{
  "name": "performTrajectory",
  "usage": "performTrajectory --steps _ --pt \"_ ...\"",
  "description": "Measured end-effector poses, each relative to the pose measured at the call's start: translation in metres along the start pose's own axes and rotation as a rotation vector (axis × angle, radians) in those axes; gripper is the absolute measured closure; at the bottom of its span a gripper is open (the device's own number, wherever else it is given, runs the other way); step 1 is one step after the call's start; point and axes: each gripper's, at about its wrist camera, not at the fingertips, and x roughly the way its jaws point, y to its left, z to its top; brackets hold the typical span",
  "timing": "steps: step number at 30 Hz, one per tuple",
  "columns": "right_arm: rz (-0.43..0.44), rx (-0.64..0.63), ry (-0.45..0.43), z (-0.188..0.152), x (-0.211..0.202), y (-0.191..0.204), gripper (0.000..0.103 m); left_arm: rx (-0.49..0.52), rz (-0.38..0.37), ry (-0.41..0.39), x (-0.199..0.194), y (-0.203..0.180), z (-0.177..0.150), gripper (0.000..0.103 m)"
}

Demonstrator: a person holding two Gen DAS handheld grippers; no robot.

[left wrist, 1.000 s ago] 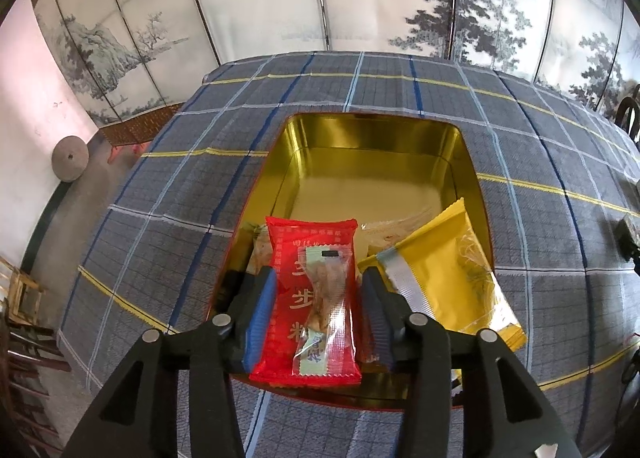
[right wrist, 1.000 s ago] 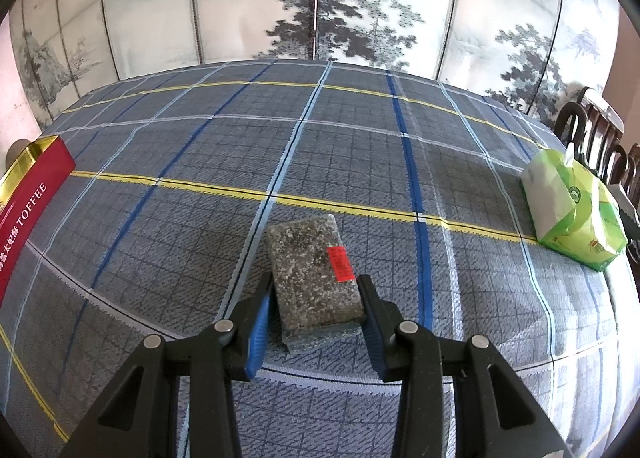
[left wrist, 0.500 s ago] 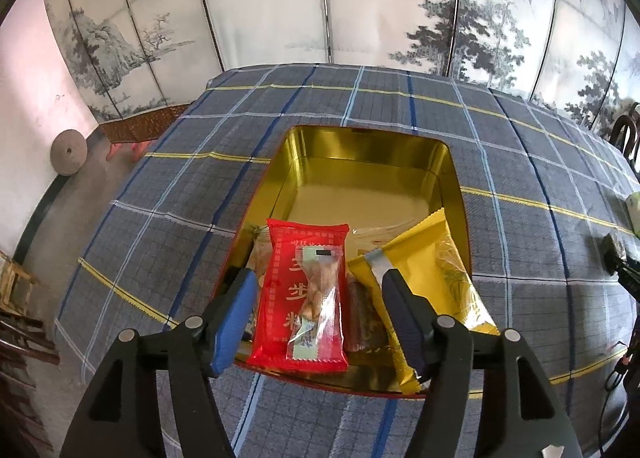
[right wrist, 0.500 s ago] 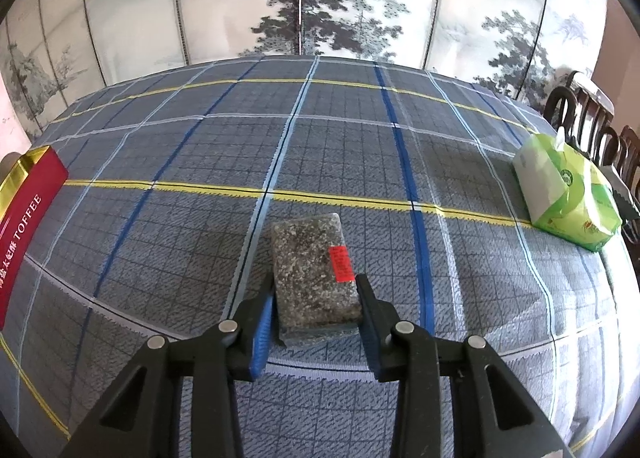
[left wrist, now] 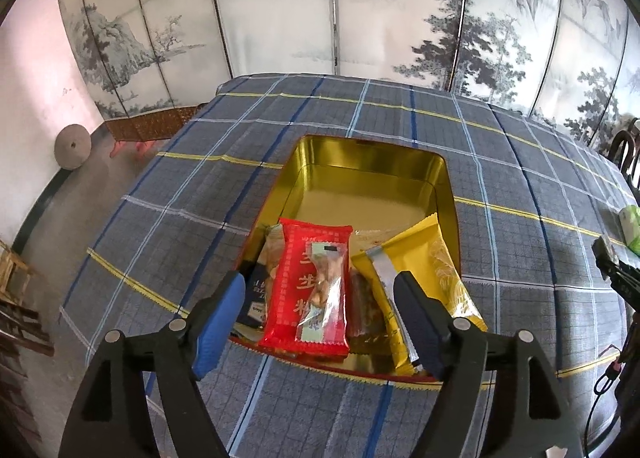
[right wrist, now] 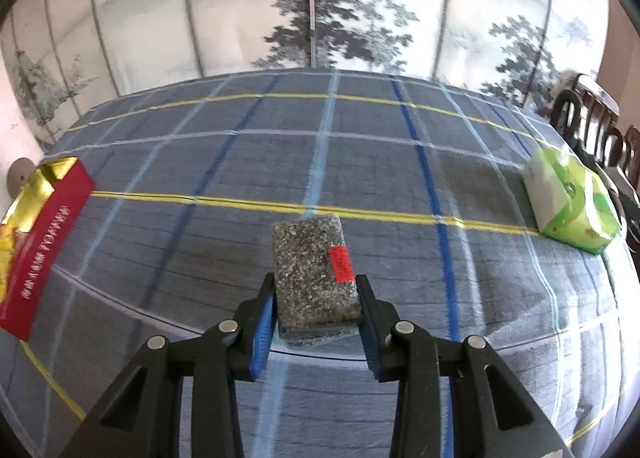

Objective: Organize snacks
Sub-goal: 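Carry the grey speckled block into the gold tin and open the right tool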

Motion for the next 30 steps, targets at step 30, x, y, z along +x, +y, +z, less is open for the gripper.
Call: performTrajectory --steps 30 --pt "0.3 -0.288 -0.002 -0.01 -0.051 0.195 0.066 -0.148 0.048 0.009 -0.022 0.057 -0.027 0.023"
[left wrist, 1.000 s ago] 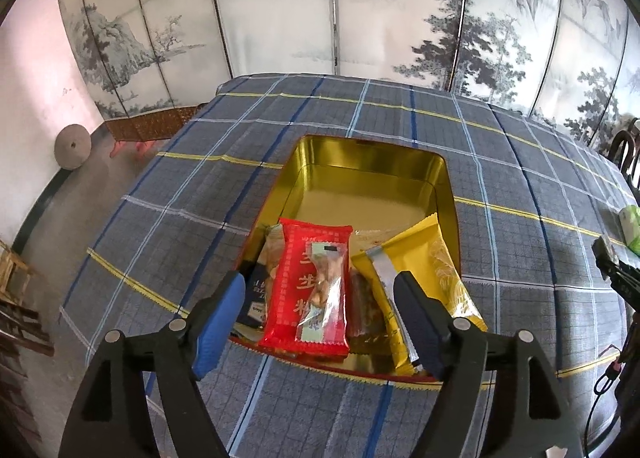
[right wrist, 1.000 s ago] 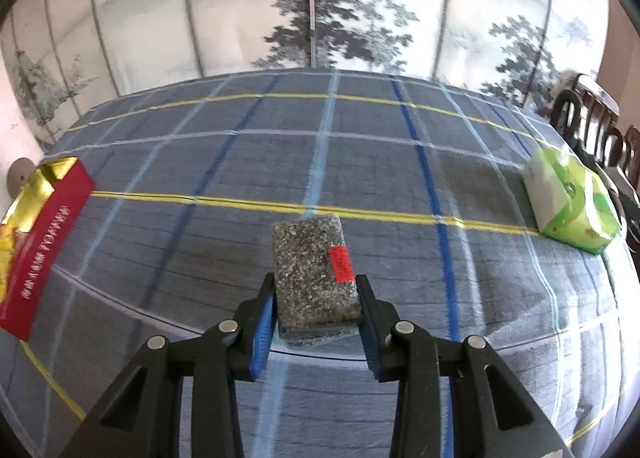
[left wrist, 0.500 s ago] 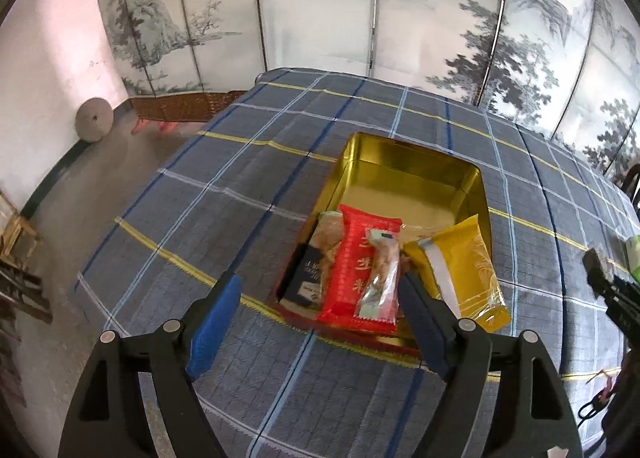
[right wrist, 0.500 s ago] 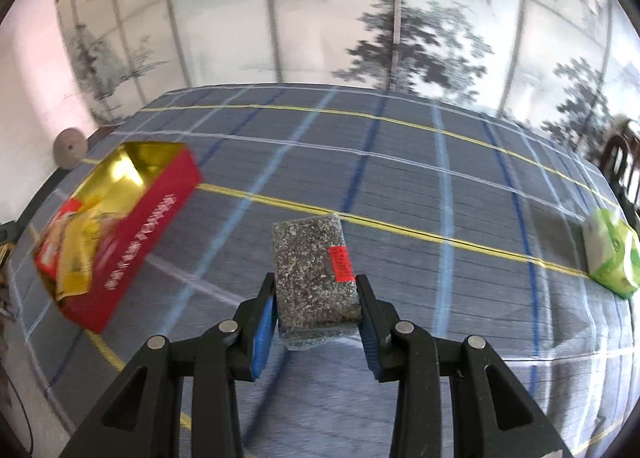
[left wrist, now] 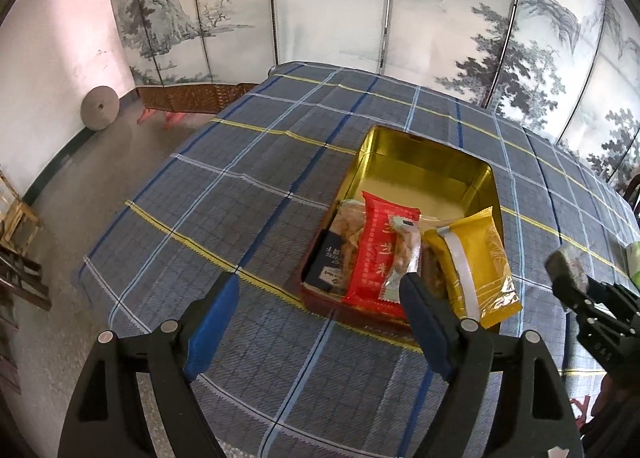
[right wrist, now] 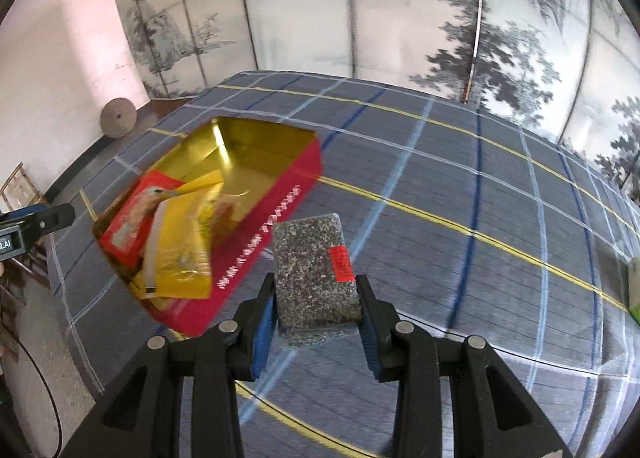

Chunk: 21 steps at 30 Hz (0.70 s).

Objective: Organize snacks
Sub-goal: 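Carry the grey speckled block into the gold tin and open the right tool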

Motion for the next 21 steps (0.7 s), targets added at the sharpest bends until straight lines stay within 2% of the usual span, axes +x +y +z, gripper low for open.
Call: performTrajectory --steps 21 --pt "0.098 -0.06 0.067 0.01 0.021 0.07 0.066 -0.058 0.013 0.009 -0.001 0.032 -0.006 0.023"
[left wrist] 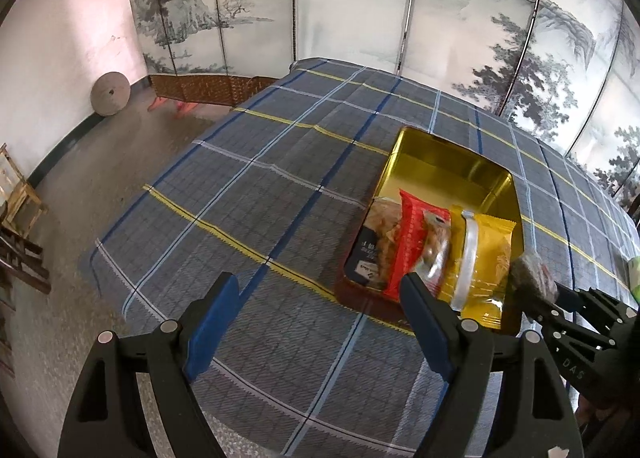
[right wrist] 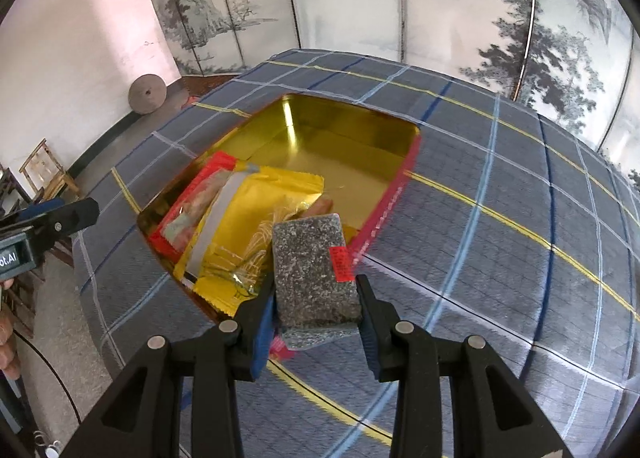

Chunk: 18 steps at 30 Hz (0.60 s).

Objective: Organize snacks
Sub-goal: 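Carry the grey speckled block into the gold tin and open the right tool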

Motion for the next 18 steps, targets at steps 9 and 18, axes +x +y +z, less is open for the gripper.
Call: performTrajectory --steps 9,18 --pt "-0.005 0.028 -0.008 0.014 0.001 0.003 0.066 -0.018 0.002 0.0 0.0 0.008 0.0 0.023" --pt "-0.041 0.042 -0.038 0.032 0.01 -0.01 0.066 -0.013 0.007 -0.009 -0.003 0.01 0.0 0.023"
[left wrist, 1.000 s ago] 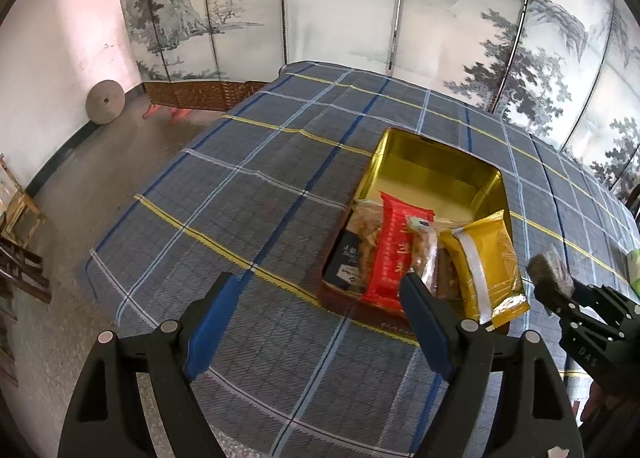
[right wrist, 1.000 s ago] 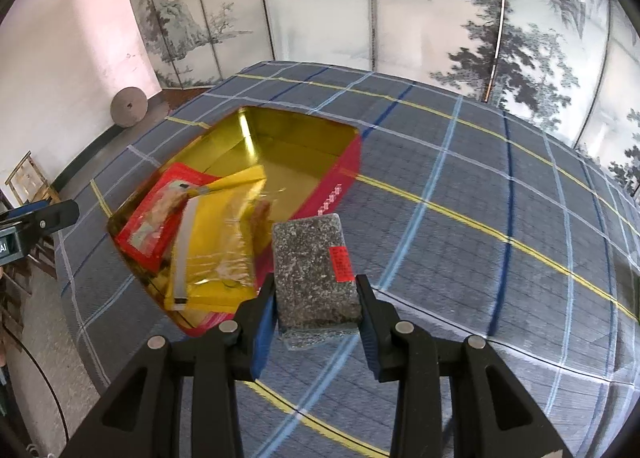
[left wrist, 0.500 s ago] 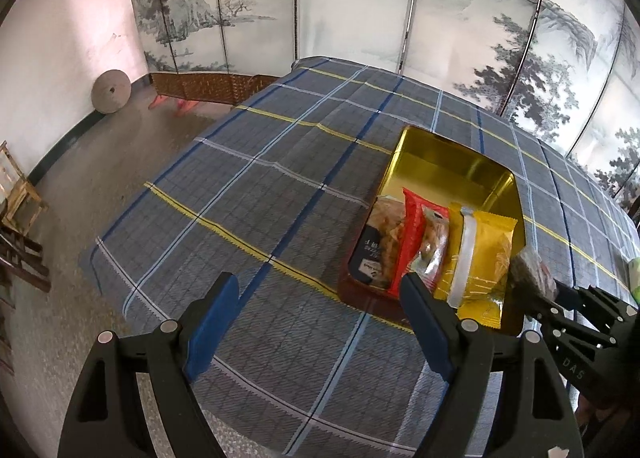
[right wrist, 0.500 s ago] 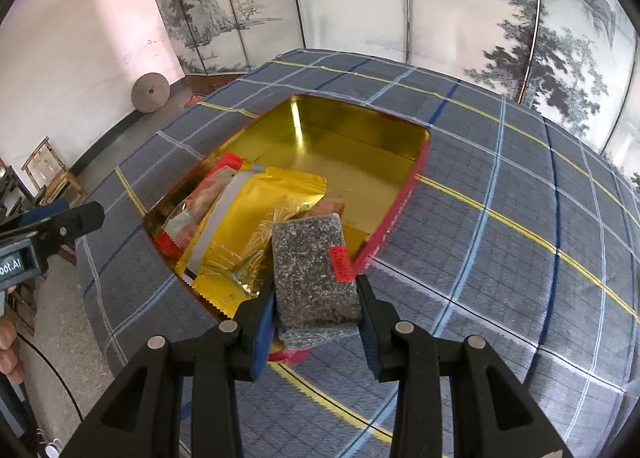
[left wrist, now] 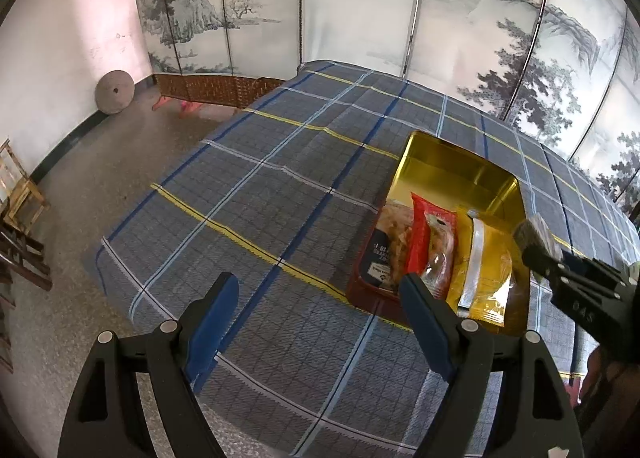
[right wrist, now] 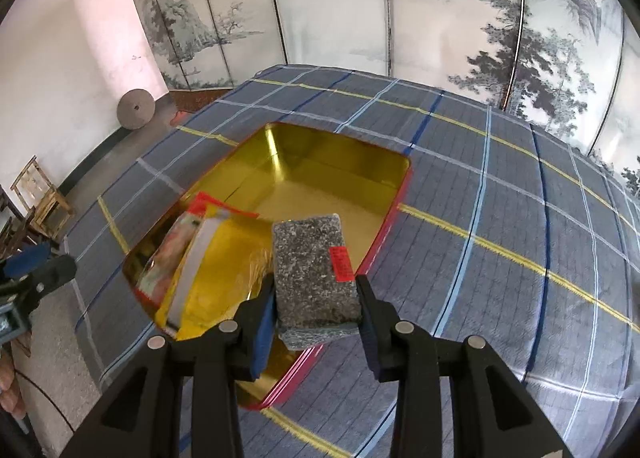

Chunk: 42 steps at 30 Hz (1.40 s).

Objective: Organize snacks
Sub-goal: 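Carry the grey speckled block into the gold tin and open the right tool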

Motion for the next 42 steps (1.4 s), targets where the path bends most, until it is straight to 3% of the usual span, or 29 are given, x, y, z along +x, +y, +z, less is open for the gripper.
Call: performTrajectory --steps 21,42 --pt "-0.044 -0.033 0.006 0.041 0.049 -0.004 0.066 0.003 0.036 0.012 0.001 0.005 0.005 0.023" --pt "-0.054 -0.057 0.045 0.041 0.072 0.002 0.065 0.013 0.04 0.023 0.004 0.002 0.0 0.023"
